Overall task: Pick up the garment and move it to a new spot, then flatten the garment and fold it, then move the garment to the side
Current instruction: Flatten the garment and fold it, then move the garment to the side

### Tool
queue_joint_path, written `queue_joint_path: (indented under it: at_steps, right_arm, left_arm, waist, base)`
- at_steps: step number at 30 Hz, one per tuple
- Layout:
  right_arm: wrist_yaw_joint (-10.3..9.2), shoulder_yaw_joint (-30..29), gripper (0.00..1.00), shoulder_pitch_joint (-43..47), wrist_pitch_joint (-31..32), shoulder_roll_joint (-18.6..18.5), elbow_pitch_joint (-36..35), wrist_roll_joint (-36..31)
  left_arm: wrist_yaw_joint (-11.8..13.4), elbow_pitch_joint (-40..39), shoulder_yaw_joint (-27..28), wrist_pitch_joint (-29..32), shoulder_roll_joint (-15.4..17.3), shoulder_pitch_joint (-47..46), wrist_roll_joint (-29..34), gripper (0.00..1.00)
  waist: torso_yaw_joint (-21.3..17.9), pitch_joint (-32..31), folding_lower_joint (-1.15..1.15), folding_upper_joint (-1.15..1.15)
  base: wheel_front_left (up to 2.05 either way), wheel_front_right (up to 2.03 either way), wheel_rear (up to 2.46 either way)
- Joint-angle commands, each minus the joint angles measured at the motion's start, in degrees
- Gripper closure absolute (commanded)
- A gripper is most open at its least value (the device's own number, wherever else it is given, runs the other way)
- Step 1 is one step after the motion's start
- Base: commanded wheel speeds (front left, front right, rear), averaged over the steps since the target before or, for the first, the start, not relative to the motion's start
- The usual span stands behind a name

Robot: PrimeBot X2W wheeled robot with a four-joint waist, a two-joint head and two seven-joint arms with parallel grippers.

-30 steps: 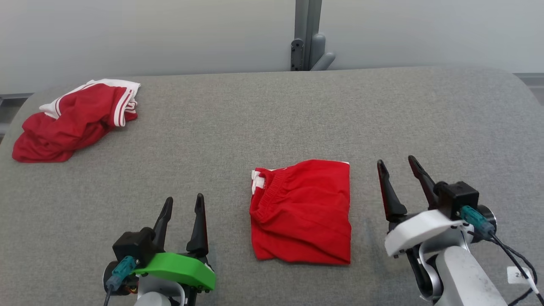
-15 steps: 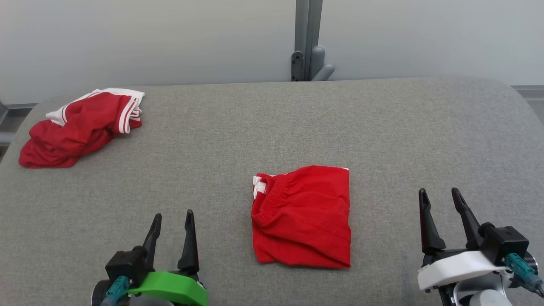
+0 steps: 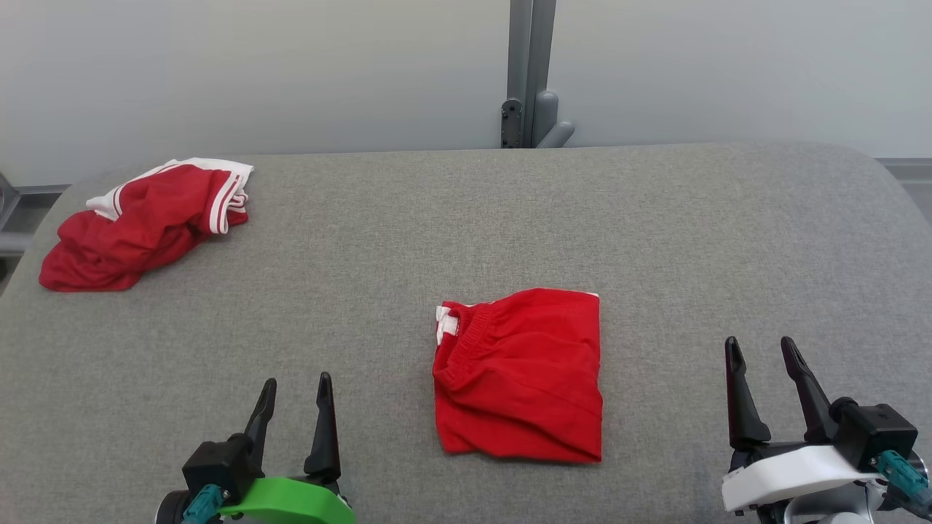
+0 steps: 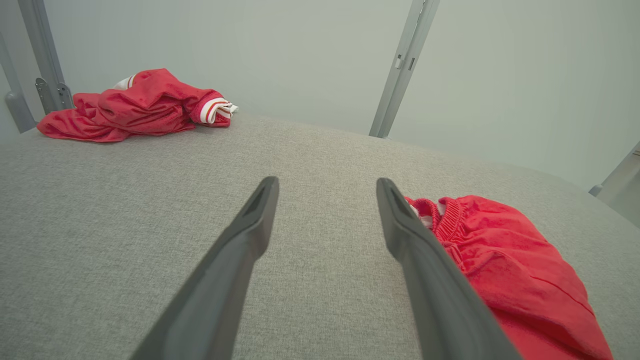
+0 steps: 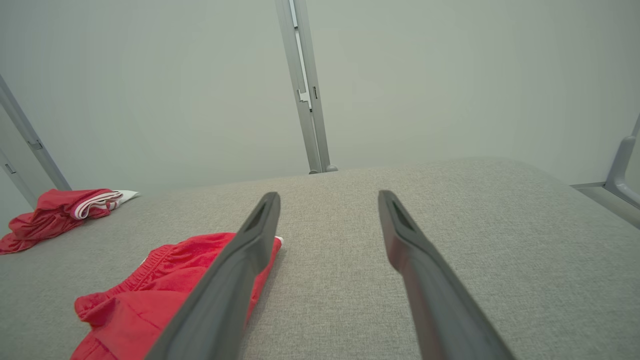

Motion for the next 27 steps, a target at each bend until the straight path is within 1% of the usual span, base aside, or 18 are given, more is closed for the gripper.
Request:
queue_joint_path:
  at_steps: [1, 9, 14, 19, 23, 27]
  right_arm:
    - [0.0, -0.2, 0.0, 0.8, 0.0, 0.0, -0.2, 0.2]
    - [0.0, -0.8, 0.0, 0.5, 0.0, 0.0, 0.1, 0.3]
    - [0.0, -2.0, 0.0, -2.1, 2.6, 0.0, 1.7, 1.2]
    - [0.0, -1.5, 0.0, -5.8, 8.8, -0.1, 3.9, 1.3]
    - [0.0, 0.2, 0.0, -8.9, 16.6, -0.2, 6.6, 4.3]
    - [0.0, 2.3, 0.0, -11.9, 24.1, -1.8, 10.0, 9.2]
  left_arm:
    - [-0.2, -0.1, 0.2, -0.2, 0.1, 0.6, 0.8, 0.0]
    - [-0.3, -0.1, 0.3, -0.2, 0.0, 0.1, 0.8, 0.0]
    - [-0.3, 0.0, 0.1, -0.2, 0.0, -0.3, 0.8, 0.0]
    - [-0.1, 0.2, -0.4, -0.2, 0.0, -0.8, 0.3, 0.0]
    - [0.0, 0.4, -1.0, -0.2, 0.0, -1.4, -0.1, 0.0]
    - [0.3, 0.4, -1.5, -0.2, 0.0, -1.9, -0.5, 0.0]
  waist:
    - [0.1, 0.0, 0.0, 0.0]
    - [0.8, 0.1, 0.0, 0.0]
    - [1.6, 0.3, 0.0, 0.0]
    - [2.9, 1.0, 0.0, 0.0]
    - [4.4, 1.9, 0.0, 0.0]
    - [6.1, 3.1, 0.0, 0.0]
  base:
    - [0.0, 0.0, 0.0]
    - [0.0, 0.0, 0.0]
    - [0.0, 0.0, 0.0]
    - [0.0, 0.0, 0.0]
    - [0.0, 0.0, 0.0]
    - [0.0, 0.0, 0.0]
